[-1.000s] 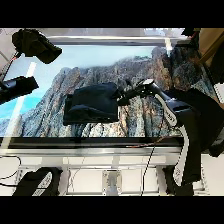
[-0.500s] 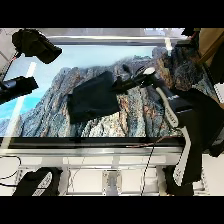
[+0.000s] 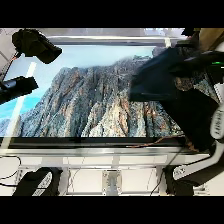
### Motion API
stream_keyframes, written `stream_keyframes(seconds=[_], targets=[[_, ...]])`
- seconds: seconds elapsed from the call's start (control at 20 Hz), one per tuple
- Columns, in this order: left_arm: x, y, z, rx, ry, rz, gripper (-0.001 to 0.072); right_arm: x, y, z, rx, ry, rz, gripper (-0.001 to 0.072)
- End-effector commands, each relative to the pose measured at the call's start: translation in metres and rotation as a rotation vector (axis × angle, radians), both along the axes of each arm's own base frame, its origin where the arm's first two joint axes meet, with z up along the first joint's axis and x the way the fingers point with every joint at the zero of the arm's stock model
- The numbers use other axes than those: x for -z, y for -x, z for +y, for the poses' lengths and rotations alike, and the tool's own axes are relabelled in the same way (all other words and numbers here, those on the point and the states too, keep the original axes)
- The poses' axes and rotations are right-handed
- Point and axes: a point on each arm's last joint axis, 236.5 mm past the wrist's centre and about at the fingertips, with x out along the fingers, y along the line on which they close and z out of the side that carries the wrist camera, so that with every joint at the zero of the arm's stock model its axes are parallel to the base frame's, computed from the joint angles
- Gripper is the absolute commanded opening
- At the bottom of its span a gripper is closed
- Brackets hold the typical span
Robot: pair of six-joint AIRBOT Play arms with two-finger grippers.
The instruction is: Fold the clothes and pants, and hang the long-sleeved shirts on hangers.
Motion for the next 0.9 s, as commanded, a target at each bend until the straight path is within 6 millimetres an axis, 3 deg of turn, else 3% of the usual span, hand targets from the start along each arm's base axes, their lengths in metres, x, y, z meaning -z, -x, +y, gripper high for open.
stream_keyframes(seconds=[0.0, 0.1, 0.2, 0.3, 0.45, 0.5, 0.55, 0.65, 0.75, 0.8, 0.85], targets=[[0.0, 0.0, 0.0, -0.001, 0.0, 0.001, 0.0015, -0.06, 0.095, -0.11, 0.277, 0.198, -0.001, 0.0091], [0.001, 0.0, 0.0, -0.001, 0.0, 0.001, 0.0016, -0.086, 0.137, -0.146, 0.441, 0.261, -0.04, 0.0091], [0.001, 0.0, 0.0, -0.001, 0.001, 0.001, 0.0016, -0.082, 0.185, -0.178, 0.609, 0.31, 0.021, 0.0091], [0.001, 0.0, 0.0, -0.001, 0.0, 0.001, 0.0015, -0.042, 0.236, -0.196, 0.745, 0.328, 0.197, 0.0092], [0.001, 0.0, 0.0, -0.001, 0.001, 0.001, 0.0016, 0.031, 0.314, -0.195, 0.84, 0.35, 0.537, 0.0122], [0.001, 0.0, 0.0, -0.001, 0.001, 0.001, 0.0016, 0.046, 0.334, -0.192, 0.857, 0.352, 0.615, 0.0306], [0.001, 0.0, -0.001, 0.001, 0.004, 0.001, 0.0016, 0.05, 0.346, -0.193, 0.885, 0.356, 0.652, 0.0478], [0.001, 0.0, 0.0, 0.001, 0.004, 0.001, 0.0016, 0.034, 0.353, -0.205, 0.947, 0.396, 0.627, 0.0489], [0.001, 0.0, 0.0, 0.001, 0.004, 0.001, 0.0016, -0.006, 0.345, -0.228, 1.018, 0.486, 0.501, 0.0487], [0.001, 0.0, 0.0, 0.001, 0.004, 0.001, 0.0016, -0.031, 0.333, -0.243, 1.063, 0.538, 0.393, 0.0488], [0.001, 0.0, 0.0, 0.001, 0.004, 0.001, 0.0016, -0.061, 0.309, -0.251, 1.101, 0.545, 0.23, 0.0483]])
